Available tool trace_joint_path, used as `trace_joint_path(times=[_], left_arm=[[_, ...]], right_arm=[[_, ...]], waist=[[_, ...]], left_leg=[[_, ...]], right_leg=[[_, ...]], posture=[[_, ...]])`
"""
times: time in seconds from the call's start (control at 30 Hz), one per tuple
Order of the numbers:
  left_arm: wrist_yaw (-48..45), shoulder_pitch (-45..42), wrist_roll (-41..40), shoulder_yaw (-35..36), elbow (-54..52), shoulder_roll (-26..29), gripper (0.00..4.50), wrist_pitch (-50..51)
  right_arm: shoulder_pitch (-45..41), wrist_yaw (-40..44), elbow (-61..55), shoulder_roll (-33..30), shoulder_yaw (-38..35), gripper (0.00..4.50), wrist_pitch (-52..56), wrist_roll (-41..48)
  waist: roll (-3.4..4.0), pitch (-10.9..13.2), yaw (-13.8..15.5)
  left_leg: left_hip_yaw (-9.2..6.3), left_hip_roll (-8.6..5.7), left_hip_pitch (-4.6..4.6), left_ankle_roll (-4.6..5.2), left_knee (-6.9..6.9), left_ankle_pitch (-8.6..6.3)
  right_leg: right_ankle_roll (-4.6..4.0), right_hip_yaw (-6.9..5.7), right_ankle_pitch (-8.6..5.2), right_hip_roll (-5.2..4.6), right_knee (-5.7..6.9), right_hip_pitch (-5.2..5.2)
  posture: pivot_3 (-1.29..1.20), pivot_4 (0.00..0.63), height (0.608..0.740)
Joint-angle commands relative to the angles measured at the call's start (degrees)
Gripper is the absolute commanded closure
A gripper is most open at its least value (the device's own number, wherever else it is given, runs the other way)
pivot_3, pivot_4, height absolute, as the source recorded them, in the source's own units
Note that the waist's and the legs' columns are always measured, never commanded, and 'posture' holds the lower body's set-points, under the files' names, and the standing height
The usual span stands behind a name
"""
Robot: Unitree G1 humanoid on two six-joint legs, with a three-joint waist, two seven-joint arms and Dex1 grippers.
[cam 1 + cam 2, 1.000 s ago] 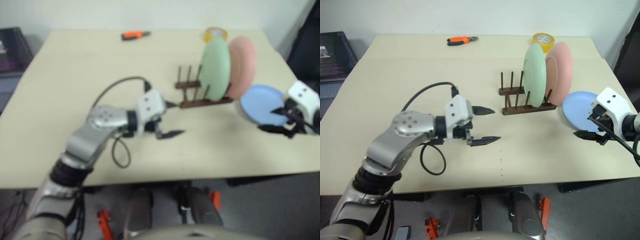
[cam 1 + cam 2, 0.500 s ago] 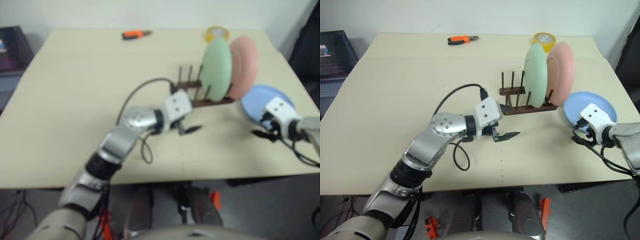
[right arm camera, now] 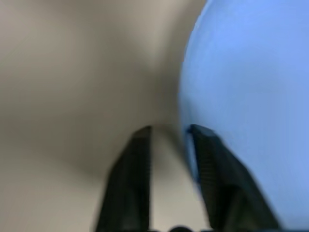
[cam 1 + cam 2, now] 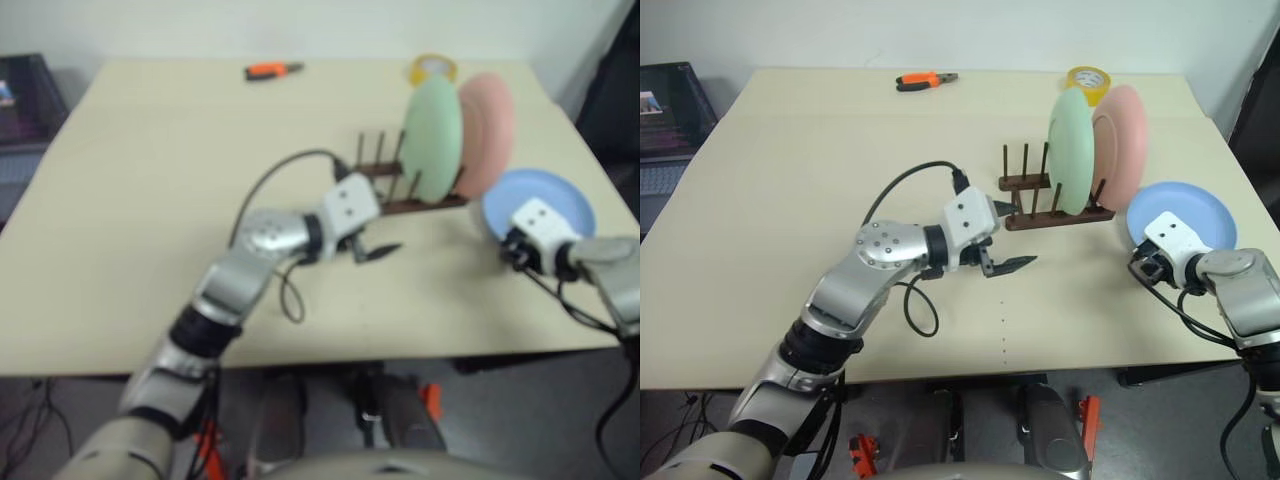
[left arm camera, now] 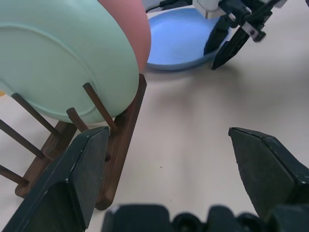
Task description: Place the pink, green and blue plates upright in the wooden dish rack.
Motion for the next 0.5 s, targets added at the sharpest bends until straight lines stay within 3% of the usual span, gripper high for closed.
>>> trace_joint_path(times=[0.03,0.3,0.5], left_arm=[[-0.7,-1.42,-0.26,0.91,-0.03,-0.85,0.14,-1.69],[-3.37,-1.21,-1.45,1.71,1.13,-1.24,0.14,-2.41],[-7.04,-2.35,-4.75,4.39,1.55,-1.12,0.14,-3.37]], right_arm=[[0.57,0.75,-0.9,0.3,-0.26,4.47,-0.05,-0.56],[3.52,3.11,-7.81,-3.68,-5.94,4.47,5.35,1.28],[4.57,4.2,-15.86,-10.44,-18.9,4.47,16.59,4.58]], waist=[[-0.05,-0.06,-0.05],[-0.07,-0.13,0.11],[0.03,-0.12,0.12]], left_leg=[[0.0,0.0,0.01,0.0,0.0,0.0],[-0.04,0.0,0.01,0.0,-0.03,0.0],[0.0,-0.03,-0.03,0.0,0.0,0.0]], right_leg=[[0.0,0.0,0.0,0.0,-0.01,0.01],[-0.02,-0.04,-0.01,0.0,-0.02,0.04],[-0.02,0.0,-0.01,-0.04,0.0,-0.02]], posture=[[0.0,0.15,0.74],[0.0,0.15,0.74],[0.0,0.15,0.74]])
